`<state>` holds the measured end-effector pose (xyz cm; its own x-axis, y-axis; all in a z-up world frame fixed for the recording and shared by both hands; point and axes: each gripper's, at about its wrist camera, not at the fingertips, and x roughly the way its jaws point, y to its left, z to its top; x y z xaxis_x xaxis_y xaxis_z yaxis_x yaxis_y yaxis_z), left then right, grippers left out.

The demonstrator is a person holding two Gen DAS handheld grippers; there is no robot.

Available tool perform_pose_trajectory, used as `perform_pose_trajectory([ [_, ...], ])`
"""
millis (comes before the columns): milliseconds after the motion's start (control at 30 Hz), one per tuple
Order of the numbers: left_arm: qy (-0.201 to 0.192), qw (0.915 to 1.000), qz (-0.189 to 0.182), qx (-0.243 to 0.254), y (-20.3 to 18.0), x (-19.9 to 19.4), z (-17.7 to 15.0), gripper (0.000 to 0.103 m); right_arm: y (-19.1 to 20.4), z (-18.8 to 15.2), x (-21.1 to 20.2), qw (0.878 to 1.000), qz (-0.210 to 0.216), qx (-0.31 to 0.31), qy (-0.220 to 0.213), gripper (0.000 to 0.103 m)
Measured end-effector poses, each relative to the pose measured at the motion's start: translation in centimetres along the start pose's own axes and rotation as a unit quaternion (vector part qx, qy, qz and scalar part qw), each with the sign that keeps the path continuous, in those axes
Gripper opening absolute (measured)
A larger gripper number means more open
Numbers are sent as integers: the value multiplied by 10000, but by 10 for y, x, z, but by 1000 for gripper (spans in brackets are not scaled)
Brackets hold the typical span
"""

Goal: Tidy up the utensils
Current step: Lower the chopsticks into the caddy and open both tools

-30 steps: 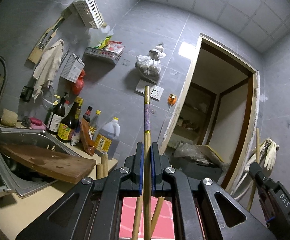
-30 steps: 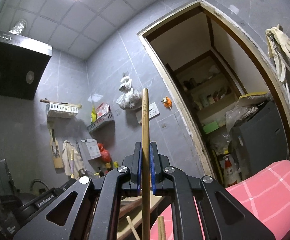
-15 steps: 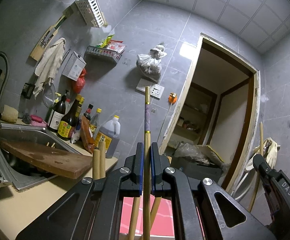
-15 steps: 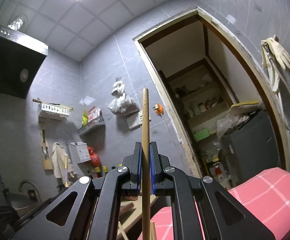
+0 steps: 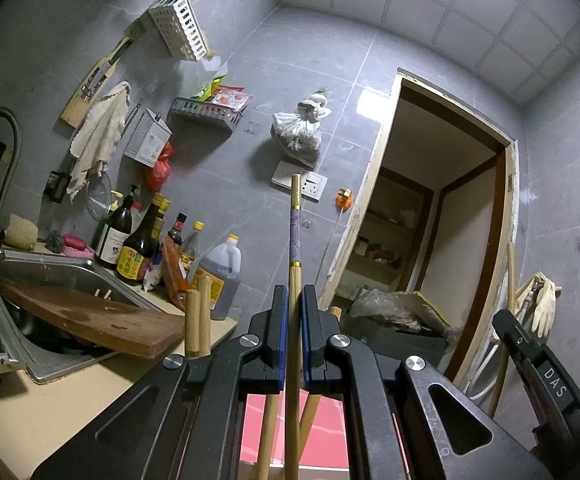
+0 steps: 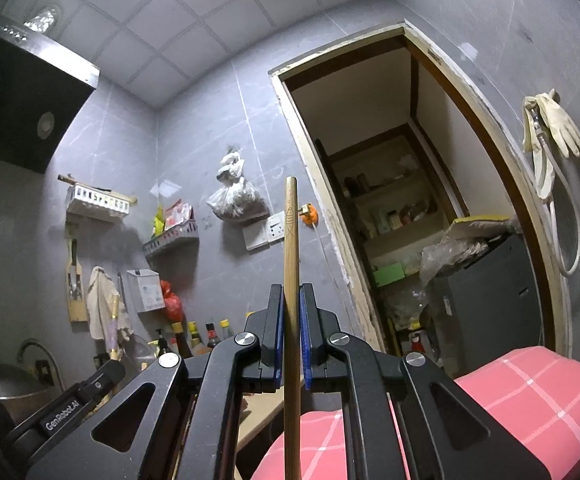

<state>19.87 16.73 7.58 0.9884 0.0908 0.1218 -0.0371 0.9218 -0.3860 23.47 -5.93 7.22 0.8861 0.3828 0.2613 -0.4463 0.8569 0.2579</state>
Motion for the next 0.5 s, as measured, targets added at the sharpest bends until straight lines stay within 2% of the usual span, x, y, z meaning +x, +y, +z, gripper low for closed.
perform_pose_trajectory([
  [200,-32,10000,-4,2,-1,0,-1,4,-2,-1,-4,9998,-35,-32,-169,6],
  [500,-6,10000,-16,0,-1,1,-1,4,-4,-4,-1,9999,-96,-83,-106,6],
])
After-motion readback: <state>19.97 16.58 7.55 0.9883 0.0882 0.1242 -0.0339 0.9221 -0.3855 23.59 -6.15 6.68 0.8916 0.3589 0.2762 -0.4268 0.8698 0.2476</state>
